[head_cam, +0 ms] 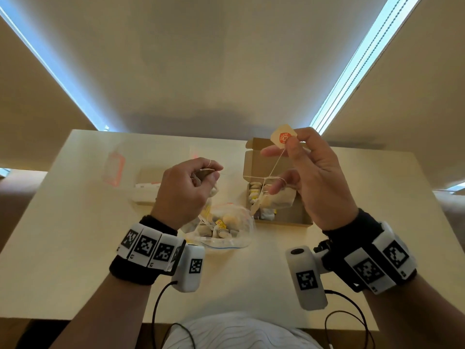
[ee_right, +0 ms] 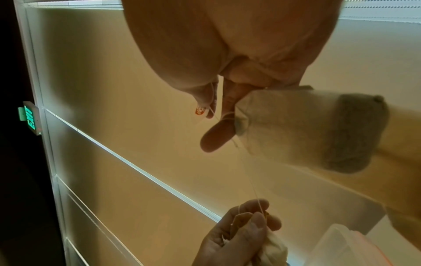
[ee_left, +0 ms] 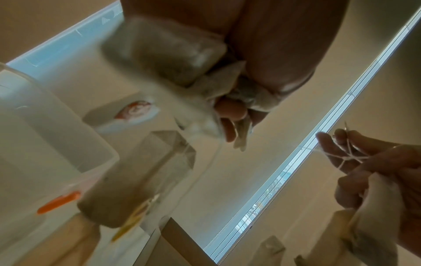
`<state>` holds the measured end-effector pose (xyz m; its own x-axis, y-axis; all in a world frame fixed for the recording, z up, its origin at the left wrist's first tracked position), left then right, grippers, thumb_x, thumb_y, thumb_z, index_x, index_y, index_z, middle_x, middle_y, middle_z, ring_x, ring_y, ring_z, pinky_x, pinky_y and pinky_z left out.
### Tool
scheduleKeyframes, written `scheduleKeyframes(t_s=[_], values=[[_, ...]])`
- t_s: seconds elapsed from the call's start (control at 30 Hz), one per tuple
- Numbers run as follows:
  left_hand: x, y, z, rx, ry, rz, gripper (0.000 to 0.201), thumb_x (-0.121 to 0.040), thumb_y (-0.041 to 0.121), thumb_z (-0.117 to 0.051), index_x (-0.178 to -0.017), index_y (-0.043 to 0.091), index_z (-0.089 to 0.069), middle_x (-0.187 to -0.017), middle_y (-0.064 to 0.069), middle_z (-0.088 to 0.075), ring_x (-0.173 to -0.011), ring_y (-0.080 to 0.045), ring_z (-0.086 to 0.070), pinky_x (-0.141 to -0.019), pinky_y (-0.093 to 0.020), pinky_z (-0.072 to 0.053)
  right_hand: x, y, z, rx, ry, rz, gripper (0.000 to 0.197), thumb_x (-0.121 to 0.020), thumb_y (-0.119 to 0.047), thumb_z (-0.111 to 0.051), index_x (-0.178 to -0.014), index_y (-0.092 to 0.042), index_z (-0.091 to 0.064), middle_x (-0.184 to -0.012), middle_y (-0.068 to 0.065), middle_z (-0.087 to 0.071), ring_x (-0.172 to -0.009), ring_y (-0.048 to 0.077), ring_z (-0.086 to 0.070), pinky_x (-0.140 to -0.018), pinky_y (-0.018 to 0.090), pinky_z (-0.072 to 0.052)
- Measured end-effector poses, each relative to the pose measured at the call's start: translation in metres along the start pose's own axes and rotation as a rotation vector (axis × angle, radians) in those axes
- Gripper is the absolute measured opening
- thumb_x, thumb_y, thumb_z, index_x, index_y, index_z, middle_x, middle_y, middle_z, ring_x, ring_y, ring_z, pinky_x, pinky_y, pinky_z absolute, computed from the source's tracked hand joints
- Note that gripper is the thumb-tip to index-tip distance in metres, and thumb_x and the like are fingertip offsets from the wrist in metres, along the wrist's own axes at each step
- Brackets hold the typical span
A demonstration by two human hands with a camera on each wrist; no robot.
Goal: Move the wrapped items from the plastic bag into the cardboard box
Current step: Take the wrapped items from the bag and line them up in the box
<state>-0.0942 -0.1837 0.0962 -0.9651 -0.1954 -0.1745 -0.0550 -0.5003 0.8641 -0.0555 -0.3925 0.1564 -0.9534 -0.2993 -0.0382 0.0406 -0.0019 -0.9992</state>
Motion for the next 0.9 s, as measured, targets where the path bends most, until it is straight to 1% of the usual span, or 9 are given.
scheduleKeyframes(t_s=[0.1,0.2,0.23,0.3,0.4,0.5,0.63,0.73,0.9], values=[[0.001,0.003,0.000,-0.015,0.039,0.001,0.019,-0.088,0.017,-0.068,-0.104,0.027,-0.073,-0.084,0.008,-0.072,-0.058,-0.024,-0.062,-0.059,-0.038,-0.055,-0.001,-0.002,0.000,0.032,-0.030,-0.009,0.016,-0.105,-0.025,-0.041,-0.101,-0.018,-0.055,-0.102,0.008,-0.072,-0.047,0.025,-0.061,-0.050,0.029,-0.052],[0.003,0.016,-0.002,-0.053,0.068,-0.108,0.028,-0.088,0.008,-0.068,-0.113,0.020,-0.071,-0.116,0.002,-0.067,-0.071,0.001,-0.063,-0.067,-0.009,-0.048,-0.002,-0.003,0.000,0.054,-0.067,-0.040,0.018,-0.105,-0.023,-0.041,-0.101,-0.012,-0.054,-0.104,0.009,-0.071,-0.048,0.025,-0.062,-0.049,0.029,-0.053],[0.005,0.024,-0.006,-0.022,0.010,-0.127,0.031,-0.089,0.008,-0.068,-0.117,0.020,-0.069,-0.123,0.005,-0.063,-0.079,0.003,-0.065,-0.075,-0.010,-0.049,-0.002,-0.004,-0.001,0.070,-0.078,-0.050,0.019,-0.104,-0.023,-0.041,-0.102,-0.009,-0.054,-0.103,0.008,-0.071,-0.048,0.026,-0.063,-0.049,0.030,-0.053],[0.009,0.040,-0.018,0.110,-0.211,-0.086,0.035,-0.091,0.009,-0.066,-0.123,0.021,-0.064,-0.117,0.016,-0.062,-0.083,0.000,-0.067,-0.080,-0.019,-0.055,-0.003,-0.005,-0.002,0.115,-0.110,-0.059,0.021,-0.104,-0.022,-0.041,-0.106,-0.005,-0.053,-0.102,0.004,-0.072,-0.049,0.026,-0.063,-0.052,0.034,-0.053],[0.011,0.053,-0.031,0.231,-0.443,-0.037,0.030,-0.092,0.010,-0.066,-0.121,0.017,-0.064,-0.094,0.017,-0.070,-0.077,-0.001,-0.068,-0.066,-0.016,-0.054,-0.003,-0.007,-0.002,0.166,-0.155,-0.071,0.023,-0.104,-0.024,-0.042,-0.107,-0.006,-0.055,-0.103,0.001,-0.072,-0.049,0.024,-0.062,-0.053,0.036,-0.056],[0.008,0.050,-0.033,0.193,-0.430,-0.049,0.020,-0.089,0.016,-0.070,-0.109,0.022,-0.068,-0.092,0.008,-0.072,-0.077,-0.015,-0.069,-0.067,-0.033,-0.059,-0.003,-0.010,0.001,0.171,-0.151,-0.093,0.022,-0.104,-0.025,-0.043,-0.106,-0.007,-0.056,-0.103,0.001,-0.072,-0.048,0.025,-0.059,-0.051,0.032,-0.055],[0.011,0.050,-0.033,0.155,-0.455,-0.058,0.015,-0.087,0.016,-0.071,-0.098,0.027,-0.069,-0.087,0.010,-0.069,-0.074,-0.017,-0.065,-0.068,-0.036,-0.057,-0.002,-0.009,0.008,0.131,-0.130,-0.125,0.021,-0.103,-0.026,-0.044,-0.105,-0.010,-0.056,-0.103,0.002,-0.072,-0.046,0.019,-0.057,-0.052,0.030,-0.052],[0.014,0.050,-0.032,0.161,-0.487,-0.038,0.015,-0.085,0.023,-0.068,-0.099,0.027,-0.070,-0.090,0.006,-0.071,-0.077,-0.029,-0.066,-0.075,-0.046,-0.056,-0.004,-0.005,0.014,0.089,-0.098,-0.139,0.016,-0.104,-0.023,-0.046,-0.104,-0.011,-0.057,-0.103,0.004,-0.073,-0.045,0.018,-0.055,-0.053,0.028,-0.049],[0.015,0.053,-0.034,0.142,-0.511,-0.029,0.016,-0.090,0.016,-0.066,-0.101,0.026,-0.071,-0.082,0.001,-0.072,-0.068,-0.043,-0.063,-0.064,-0.051,-0.056,-0.004,-0.004,0.020,0.072,-0.093,-0.131,0.013,-0.103,-0.023,-0.048,-0.098,-0.014,-0.057,-0.103,0.006,-0.073,-0.044,0.021,-0.053,-0.054,0.029,-0.048]])
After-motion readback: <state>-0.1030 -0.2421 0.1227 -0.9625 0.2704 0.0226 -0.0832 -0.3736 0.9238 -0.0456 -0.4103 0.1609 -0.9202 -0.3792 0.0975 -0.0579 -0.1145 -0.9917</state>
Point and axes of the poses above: each hand's wrist, its own x-axis away from the middle knuckle, its own z-axis out of the back of the hand, y = z × x, the point moved 2 cm from there along -x, towards the middle knuckle
